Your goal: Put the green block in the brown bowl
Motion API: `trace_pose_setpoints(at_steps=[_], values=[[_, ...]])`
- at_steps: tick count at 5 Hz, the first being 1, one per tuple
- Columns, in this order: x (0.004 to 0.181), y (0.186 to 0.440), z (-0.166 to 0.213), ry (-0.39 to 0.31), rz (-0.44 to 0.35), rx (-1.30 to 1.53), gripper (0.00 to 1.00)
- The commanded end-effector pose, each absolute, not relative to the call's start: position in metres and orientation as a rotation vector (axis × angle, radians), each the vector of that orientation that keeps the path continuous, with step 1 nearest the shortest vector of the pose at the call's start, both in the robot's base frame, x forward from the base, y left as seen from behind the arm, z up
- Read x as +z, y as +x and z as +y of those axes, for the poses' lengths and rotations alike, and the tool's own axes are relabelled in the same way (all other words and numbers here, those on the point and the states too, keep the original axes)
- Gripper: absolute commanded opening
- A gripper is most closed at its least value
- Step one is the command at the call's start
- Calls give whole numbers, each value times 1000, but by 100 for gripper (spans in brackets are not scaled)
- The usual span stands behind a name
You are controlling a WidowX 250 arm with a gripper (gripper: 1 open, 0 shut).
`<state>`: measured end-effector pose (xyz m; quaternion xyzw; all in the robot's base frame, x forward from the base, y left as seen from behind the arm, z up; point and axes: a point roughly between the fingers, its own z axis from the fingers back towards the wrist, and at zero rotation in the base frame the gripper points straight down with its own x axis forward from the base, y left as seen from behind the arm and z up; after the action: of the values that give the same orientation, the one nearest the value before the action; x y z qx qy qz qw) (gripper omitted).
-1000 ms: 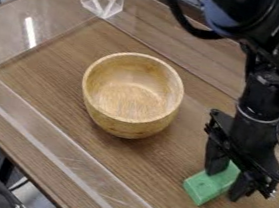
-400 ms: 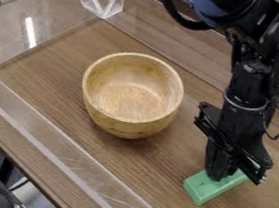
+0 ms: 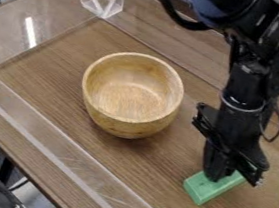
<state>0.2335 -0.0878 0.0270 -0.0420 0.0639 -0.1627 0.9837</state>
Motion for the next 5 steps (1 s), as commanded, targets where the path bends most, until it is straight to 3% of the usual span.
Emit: trace_pose_setpoints(at_steps=[1, 3, 5], values=[[34, 225, -77, -75, 150, -315, 0], [63, 231, -77, -81, 85, -311, 0], [115, 253, -78, -85, -26, -282, 0]])
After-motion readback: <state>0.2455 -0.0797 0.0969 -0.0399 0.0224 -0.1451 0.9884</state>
